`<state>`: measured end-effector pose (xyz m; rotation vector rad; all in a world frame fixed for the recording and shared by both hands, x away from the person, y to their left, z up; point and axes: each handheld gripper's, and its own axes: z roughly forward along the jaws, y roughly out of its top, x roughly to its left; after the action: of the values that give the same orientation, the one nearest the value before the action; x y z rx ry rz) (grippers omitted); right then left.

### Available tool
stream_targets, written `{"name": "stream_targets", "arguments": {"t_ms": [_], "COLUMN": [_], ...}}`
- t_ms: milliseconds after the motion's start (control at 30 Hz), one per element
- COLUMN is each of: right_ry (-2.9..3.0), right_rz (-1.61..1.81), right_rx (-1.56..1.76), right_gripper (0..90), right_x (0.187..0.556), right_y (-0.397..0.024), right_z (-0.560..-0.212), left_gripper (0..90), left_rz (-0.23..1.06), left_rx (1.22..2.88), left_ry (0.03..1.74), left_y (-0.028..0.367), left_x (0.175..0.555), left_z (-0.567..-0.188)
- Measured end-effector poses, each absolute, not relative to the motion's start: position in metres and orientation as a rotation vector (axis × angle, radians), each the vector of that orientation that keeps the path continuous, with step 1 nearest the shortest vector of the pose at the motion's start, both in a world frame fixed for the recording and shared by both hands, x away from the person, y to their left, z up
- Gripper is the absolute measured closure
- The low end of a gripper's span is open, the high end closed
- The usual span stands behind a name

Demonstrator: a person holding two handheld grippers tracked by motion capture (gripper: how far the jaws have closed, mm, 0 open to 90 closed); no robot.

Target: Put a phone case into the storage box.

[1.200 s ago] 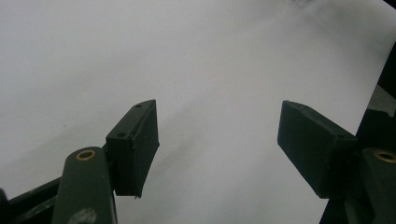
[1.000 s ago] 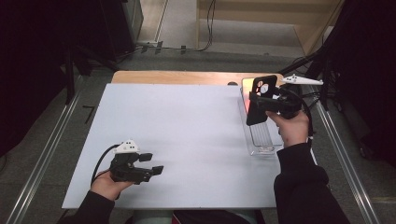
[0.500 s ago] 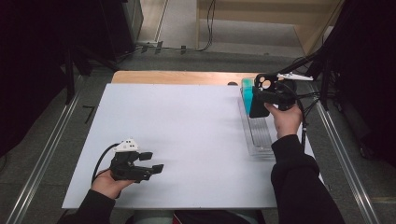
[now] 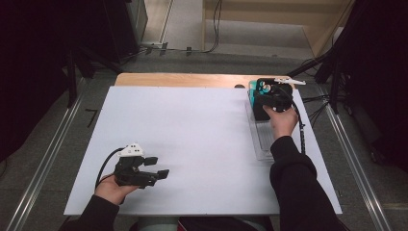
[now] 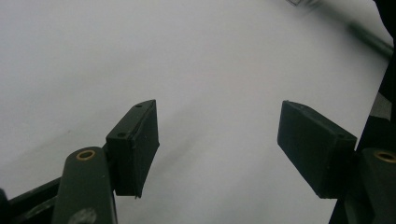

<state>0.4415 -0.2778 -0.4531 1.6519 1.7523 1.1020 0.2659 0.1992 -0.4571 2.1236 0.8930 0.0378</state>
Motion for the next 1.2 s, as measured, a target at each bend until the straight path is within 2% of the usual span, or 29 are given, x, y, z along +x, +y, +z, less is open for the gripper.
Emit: {"name": "stream_targets", "arguments": {"t_ms": [367,600,900,1133,1200], "right_ry": [1.793,1.788,1.812,1.962,1.996], "right_rz": [0.971,1.015,1.061,1.110,1.140], "right_rx": [1.698,1.722,1.727,1.611,1.581], "right_gripper": [11.3,8.7,8.7,8.9,11.8], "right_x": [0.468,0.470,0.455,0.434,0.427], "right_y": [-0.265,-0.269,-0.273,-0.259,-0.255], "right_z": [-0.459,-0.461,-0.439,-0.421,-0.417], "left_gripper": [29.7,29.7,29.7,29.6,29.6], "left_rz": [0.022,0.025,0.023,0.028,0.027], "left_rx": [2.096,2.091,2.077,2.080,2.083], "left_ry": [0.898,0.900,0.913,0.918,0.919], "left_y": [0.202,0.202,0.205,0.205,0.206], "left_x": [0.269,0.269,0.270,0.271,0.272], "left_z": [-0.457,-0.456,-0.455,-0.454,-0.454]}}
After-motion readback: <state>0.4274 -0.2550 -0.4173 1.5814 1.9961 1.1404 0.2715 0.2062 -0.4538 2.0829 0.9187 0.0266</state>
